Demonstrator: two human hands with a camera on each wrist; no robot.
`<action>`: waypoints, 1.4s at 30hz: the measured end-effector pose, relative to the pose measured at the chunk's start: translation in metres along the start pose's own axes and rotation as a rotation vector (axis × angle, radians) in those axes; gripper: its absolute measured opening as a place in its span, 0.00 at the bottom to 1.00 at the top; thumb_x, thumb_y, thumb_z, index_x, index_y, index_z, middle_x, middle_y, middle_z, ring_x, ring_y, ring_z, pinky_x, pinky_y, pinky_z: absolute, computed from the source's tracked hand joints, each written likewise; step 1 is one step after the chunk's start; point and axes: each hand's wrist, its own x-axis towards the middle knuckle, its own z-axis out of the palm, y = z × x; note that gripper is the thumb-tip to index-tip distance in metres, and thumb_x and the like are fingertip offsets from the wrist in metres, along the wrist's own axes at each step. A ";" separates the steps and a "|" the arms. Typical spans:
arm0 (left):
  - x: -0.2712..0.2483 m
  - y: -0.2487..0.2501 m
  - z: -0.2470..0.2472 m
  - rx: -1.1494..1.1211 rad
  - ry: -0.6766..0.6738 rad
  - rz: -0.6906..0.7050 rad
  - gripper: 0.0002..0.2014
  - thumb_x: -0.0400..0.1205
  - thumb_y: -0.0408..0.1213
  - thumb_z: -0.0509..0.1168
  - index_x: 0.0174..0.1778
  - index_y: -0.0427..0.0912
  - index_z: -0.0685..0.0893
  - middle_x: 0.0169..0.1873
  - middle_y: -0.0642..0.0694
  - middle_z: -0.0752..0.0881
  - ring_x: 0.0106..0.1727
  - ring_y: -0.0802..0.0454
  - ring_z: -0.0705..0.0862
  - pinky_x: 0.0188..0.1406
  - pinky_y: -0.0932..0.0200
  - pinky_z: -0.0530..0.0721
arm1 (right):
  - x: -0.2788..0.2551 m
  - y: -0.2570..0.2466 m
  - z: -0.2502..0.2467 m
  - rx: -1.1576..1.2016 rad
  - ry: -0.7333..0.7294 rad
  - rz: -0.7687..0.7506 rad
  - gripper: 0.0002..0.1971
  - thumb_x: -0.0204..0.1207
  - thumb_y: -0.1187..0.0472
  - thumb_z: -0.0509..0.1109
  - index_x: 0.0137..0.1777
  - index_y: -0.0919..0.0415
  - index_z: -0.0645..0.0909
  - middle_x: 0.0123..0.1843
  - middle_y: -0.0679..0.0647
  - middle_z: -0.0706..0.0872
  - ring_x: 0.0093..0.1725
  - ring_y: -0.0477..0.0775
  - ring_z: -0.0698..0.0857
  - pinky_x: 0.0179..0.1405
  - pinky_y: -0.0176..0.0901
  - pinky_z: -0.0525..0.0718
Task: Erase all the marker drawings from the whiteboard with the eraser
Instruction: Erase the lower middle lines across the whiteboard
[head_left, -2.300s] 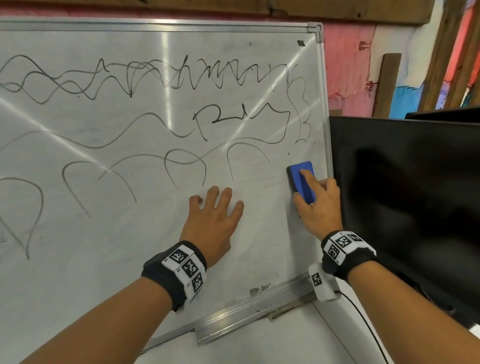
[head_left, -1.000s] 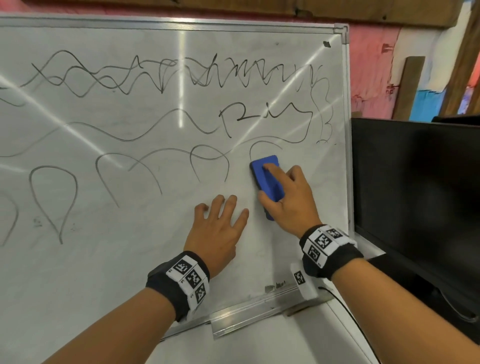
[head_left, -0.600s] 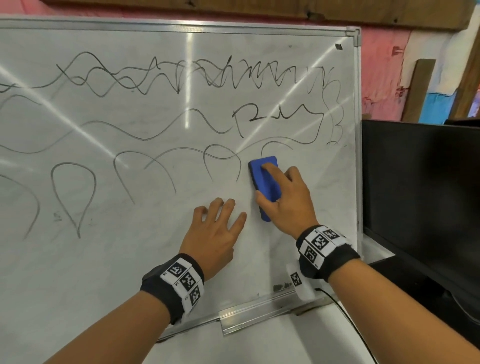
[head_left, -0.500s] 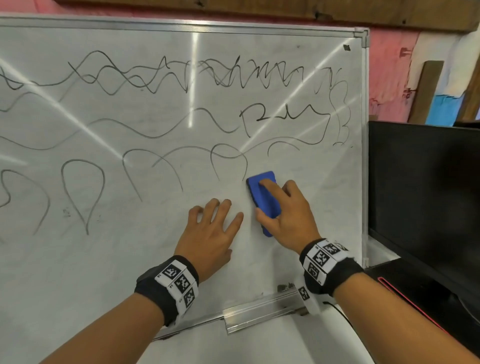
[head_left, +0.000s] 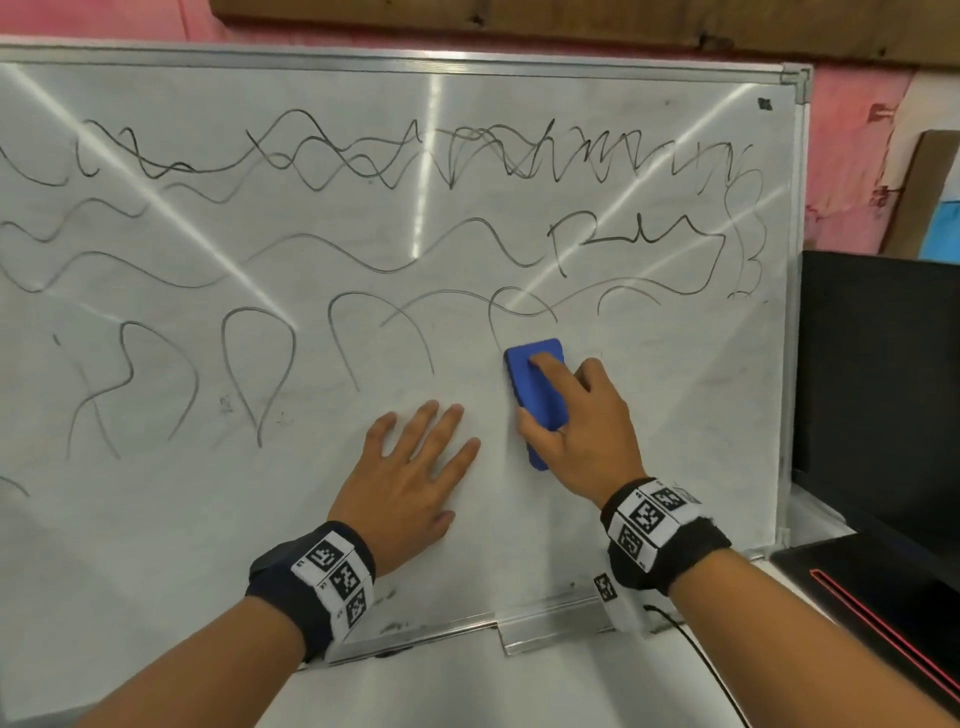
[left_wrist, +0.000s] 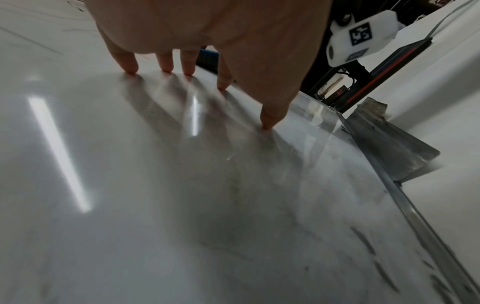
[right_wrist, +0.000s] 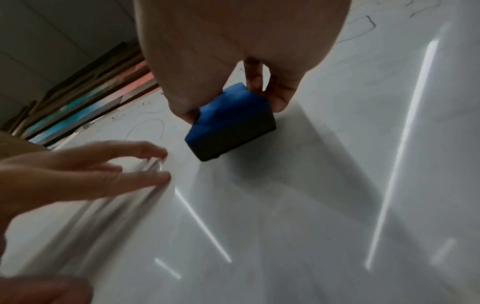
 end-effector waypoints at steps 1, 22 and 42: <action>-0.002 -0.002 0.000 0.001 0.001 -0.002 0.42 0.71 0.57 0.76 0.81 0.46 0.74 0.83 0.33 0.65 0.82 0.31 0.64 0.70 0.26 0.67 | 0.007 -0.005 0.000 -0.004 0.017 0.002 0.30 0.77 0.40 0.70 0.78 0.42 0.70 0.48 0.49 0.70 0.43 0.50 0.75 0.44 0.44 0.84; -0.058 -0.050 -0.001 0.013 -0.029 -0.076 0.40 0.71 0.55 0.76 0.80 0.48 0.75 0.83 0.34 0.67 0.81 0.31 0.68 0.68 0.27 0.70 | -0.011 -0.075 0.048 0.065 -0.040 -0.077 0.31 0.77 0.41 0.72 0.79 0.45 0.71 0.47 0.49 0.71 0.40 0.49 0.75 0.42 0.46 0.84; -0.040 -0.041 -0.007 -0.016 0.030 -0.083 0.38 0.68 0.54 0.77 0.74 0.47 0.79 0.74 0.35 0.73 0.70 0.33 0.73 0.58 0.33 0.73 | -0.022 -0.003 0.012 -0.001 0.139 0.185 0.30 0.76 0.46 0.73 0.78 0.44 0.72 0.49 0.53 0.72 0.41 0.52 0.76 0.41 0.41 0.76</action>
